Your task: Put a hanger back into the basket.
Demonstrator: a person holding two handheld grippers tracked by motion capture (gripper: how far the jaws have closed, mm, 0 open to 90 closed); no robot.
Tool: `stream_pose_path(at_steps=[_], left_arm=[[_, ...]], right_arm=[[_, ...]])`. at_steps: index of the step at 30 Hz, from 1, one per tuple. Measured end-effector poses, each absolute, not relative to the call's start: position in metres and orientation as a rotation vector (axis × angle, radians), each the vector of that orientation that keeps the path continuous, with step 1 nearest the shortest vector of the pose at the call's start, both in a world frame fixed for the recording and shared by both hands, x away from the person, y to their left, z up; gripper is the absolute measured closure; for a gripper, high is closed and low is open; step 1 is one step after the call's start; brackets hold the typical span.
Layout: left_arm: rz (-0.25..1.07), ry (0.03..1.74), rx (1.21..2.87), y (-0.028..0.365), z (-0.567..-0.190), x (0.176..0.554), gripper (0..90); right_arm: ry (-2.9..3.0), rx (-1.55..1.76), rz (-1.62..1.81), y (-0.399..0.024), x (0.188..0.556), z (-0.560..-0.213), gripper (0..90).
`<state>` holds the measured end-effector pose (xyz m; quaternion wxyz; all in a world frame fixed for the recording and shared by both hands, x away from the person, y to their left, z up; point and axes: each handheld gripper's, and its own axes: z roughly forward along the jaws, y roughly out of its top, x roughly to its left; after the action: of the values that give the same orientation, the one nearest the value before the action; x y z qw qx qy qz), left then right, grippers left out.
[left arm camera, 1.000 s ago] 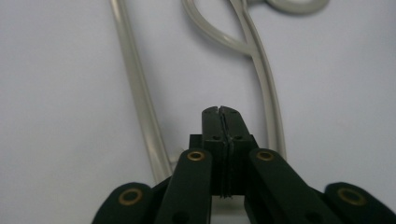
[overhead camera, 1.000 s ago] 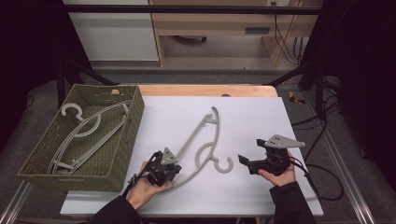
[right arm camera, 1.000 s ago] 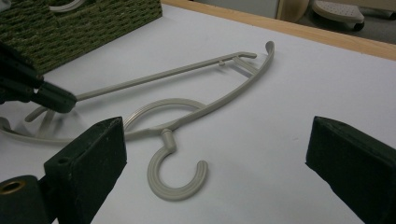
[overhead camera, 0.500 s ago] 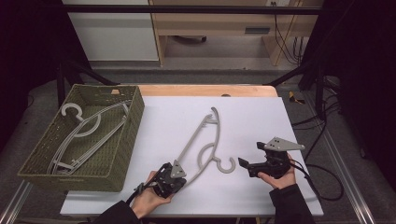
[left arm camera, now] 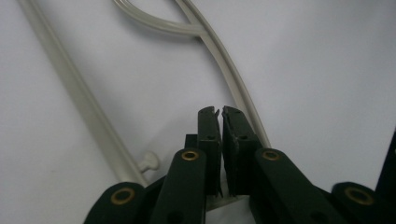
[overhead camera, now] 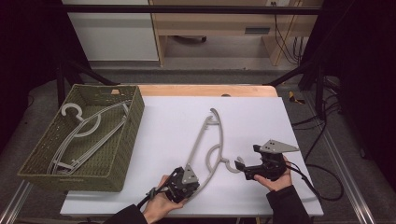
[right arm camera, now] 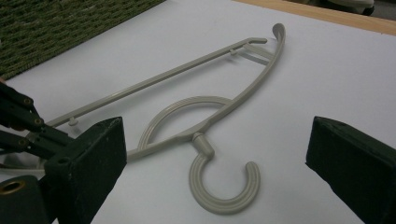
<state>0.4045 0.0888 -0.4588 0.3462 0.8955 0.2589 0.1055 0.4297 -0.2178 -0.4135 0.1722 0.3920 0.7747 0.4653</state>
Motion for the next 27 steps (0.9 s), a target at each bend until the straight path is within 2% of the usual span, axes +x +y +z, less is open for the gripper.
stream_pose_path(at_steps=[4, 9, 10, 12, 16, 17, 21, 23, 27], left_arm=[[0.311, 0.684, 2.223, 0.112, -0.441, 0.411, 75.0], [0.346, 0.712, 2.125, 0.146, -0.422, 0.421, 53.7], [0.341, 0.731, 2.085, 0.159, -0.417, 0.424, 45.5], [0.342, 0.734, 2.066, 0.164, -0.415, 0.425, 42.5], [0.357, 0.746, 2.011, 0.182, -0.408, 0.428, 30.3], [0.357, 0.750, 2.004, 0.185, -0.407, 0.428, 24.7], [0.367, 0.754, 1.985, 0.194, -0.406, 0.429, 18.8], [0.372, 0.763, 1.983, 0.198, -0.405, 0.429, 11.8], [0.373, 0.766, 1.970, 0.200, -0.404, 0.430, 9.2]], right_arm=[[2.203, 1.110, 1.314, -0.213, 0.429, -0.413, 5.1], [2.222, 1.096, 1.303, -0.198, 0.427, -0.411, 4.8], [2.236, 1.094, 1.299, -0.190, 0.426, -0.412, 4.9], [2.250, 1.091, 1.293, -0.185, 0.426, -0.413, 4.7], [2.284, 1.112, 1.257, -0.167, 0.427, -0.420, 4.4], [2.291, 1.140, 1.238, -0.159, 0.427, -0.424, 4.5], [2.310, 1.171, 1.204, -0.147, 0.428, -0.433, 4.5], [2.320, 1.207, 1.179, -0.137, 0.429, -0.443, 4.5], [2.333, 1.255, 1.166, -0.128, 0.431, -0.456, 4.3]])
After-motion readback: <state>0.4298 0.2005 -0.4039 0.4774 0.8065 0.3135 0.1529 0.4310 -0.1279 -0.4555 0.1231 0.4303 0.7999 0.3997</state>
